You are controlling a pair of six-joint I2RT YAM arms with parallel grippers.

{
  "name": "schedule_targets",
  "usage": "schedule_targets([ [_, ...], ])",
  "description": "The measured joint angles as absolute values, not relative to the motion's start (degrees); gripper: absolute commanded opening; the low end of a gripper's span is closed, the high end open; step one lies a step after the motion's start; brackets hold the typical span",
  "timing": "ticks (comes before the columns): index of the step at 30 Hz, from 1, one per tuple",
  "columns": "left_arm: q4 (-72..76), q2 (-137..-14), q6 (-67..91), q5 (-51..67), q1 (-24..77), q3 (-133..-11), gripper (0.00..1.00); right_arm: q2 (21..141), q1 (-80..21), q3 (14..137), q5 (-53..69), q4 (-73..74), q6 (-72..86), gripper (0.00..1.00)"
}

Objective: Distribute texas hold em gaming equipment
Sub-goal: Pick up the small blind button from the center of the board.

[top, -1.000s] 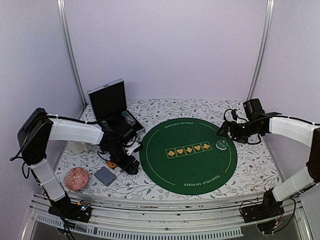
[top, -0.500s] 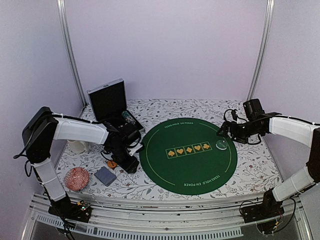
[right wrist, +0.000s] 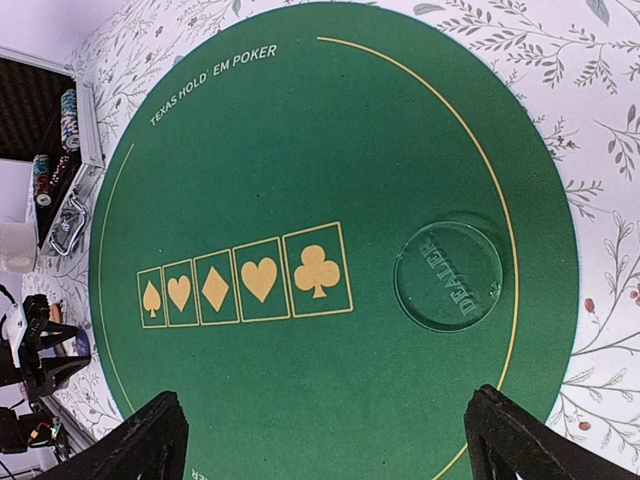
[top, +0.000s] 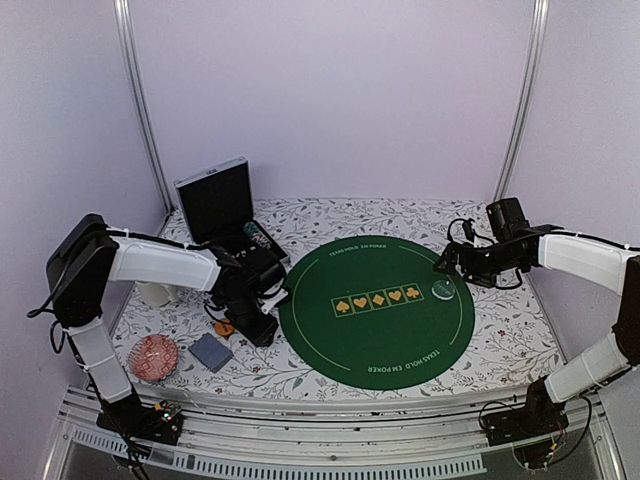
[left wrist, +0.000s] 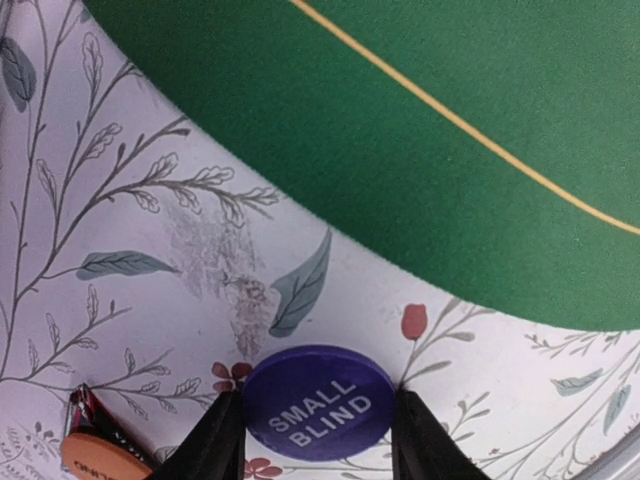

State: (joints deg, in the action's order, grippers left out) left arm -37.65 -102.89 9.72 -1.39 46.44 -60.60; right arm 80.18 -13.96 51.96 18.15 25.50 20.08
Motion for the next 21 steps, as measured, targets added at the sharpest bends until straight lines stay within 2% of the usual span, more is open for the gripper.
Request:
schedule_targets([
  [2,-37.6,-102.9,9.7,-1.5,46.5,-60.6,0.35,80.2,-14.0,51.9,18.2,25.5,20.1,0.99],
  [6,-37.7,-102.9,9.8,-1.7,46.6,-60.6,0.33,80.2,-14.0,51.9,18.2,25.5,20.1,0.99],
  [21,-38.6,-100.8,10.1,-1.8,47.4,-61.3,0.31,80.2,-14.0,51.8,18.2,25.5,20.1,0.99],
])
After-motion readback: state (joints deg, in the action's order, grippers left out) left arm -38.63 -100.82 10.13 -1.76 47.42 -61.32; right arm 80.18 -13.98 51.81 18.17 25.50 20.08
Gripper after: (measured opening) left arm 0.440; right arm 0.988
